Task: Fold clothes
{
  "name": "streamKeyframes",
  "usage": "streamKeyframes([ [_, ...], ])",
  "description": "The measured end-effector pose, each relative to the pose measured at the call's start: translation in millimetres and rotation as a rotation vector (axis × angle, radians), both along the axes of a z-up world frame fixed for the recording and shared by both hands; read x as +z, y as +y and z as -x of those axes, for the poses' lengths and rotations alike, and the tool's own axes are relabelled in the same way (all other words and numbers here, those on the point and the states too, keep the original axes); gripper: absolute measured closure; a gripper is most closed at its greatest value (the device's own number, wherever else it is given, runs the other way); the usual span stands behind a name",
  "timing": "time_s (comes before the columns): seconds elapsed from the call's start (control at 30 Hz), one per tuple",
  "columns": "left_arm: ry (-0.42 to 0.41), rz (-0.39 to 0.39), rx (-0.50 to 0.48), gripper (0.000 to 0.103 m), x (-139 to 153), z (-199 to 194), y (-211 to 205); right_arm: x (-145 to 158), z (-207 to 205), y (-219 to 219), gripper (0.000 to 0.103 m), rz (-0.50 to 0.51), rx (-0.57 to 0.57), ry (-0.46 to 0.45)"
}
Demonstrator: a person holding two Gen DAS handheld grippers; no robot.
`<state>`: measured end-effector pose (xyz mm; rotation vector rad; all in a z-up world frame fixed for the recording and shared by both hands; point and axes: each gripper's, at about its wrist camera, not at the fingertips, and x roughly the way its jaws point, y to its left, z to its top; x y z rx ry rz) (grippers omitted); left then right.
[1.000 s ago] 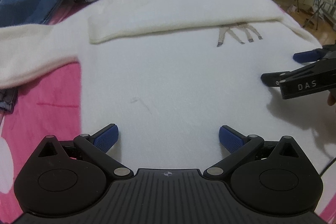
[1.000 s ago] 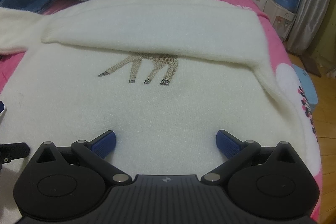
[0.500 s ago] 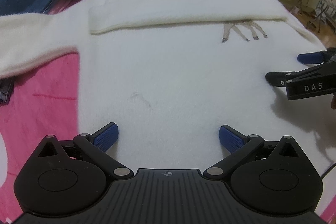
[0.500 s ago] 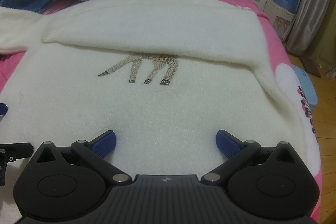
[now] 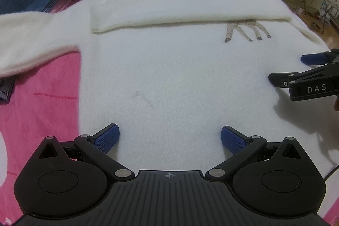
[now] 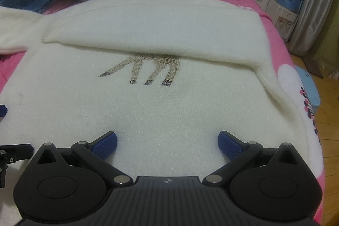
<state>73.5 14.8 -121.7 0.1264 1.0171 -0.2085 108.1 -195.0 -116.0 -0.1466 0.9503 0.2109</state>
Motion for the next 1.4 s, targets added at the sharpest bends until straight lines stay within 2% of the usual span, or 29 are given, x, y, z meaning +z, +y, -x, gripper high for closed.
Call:
streamKeyframes([
  [0.43,-0.021,0.01,-0.005,0.0,9.0,-1.3,0.3,-0.4,1.5,-0.7,0.0,-0.007,-0.001,-0.009],
  [0.67,-0.152,0.028,-0.003,0.0,29.3,-14.8,6.0,7.4,3.3,-9.4,0.0,-0.05,0.006,-0.04],
  [0.8,-0.214,0.02,0.009,0.0,34.4,-36.4,6.4,19.3,1.9,-25.2,0.002,-0.062,-0.031,-0.141],
  [0.9,-0.24,0.029,0.016,0.0,33.6,-51.1,4.4,28.8,-10.2,-46.0,0.015,-0.103,-0.086,-0.193],
  [0.93,-0.248,0.032,0.019,0.001,33.4,-56.0,3.7,32.2,-15.6,-52.3,0.022,-0.107,-0.101,-0.21],
  [1.0,-0.265,0.038,0.024,0.003,32.9,-65.8,2.4,37.7,-28.4,-63.0,0.028,-0.094,-0.131,-0.242],
  [1.1,-0.29,0.047,0.031,0.01,32.1,-80.5,0.4,41.2,-50.0,-75.7,0.043,-0.073,-0.174,-0.268],
  [1.13,-0.298,0.05,0.033,0.017,31.9,-85.4,-0.3,41.8,-56.2,-80.0,0.053,-0.078,-0.187,-0.27],
  [1.17,-0.306,0.053,0.035,0.029,31.6,-90.3,-1.0,41.8,-63.0,-84.6,0.06,-0.089,-0.201,-0.268],
  [1.2,-0.315,0.056,0.038,0.033,31.3,-95.2,-1.6,41.1,-69.1,-88.3,0.063,-0.105,-0.212,-0.265],
  [1.27,-0.331,0.061,0.043,0.047,30.7,-104.9,-3.0,37.6,-77.4,-90.6,0.078,-0.112,-0.211,-0.27],
  [1.4,-0.302,0.057,0.071,0.051,17.0,-118.4,-2.9,25.1,-92.1,-92.8,0.086,-0.11,-0.2,-0.264],
])
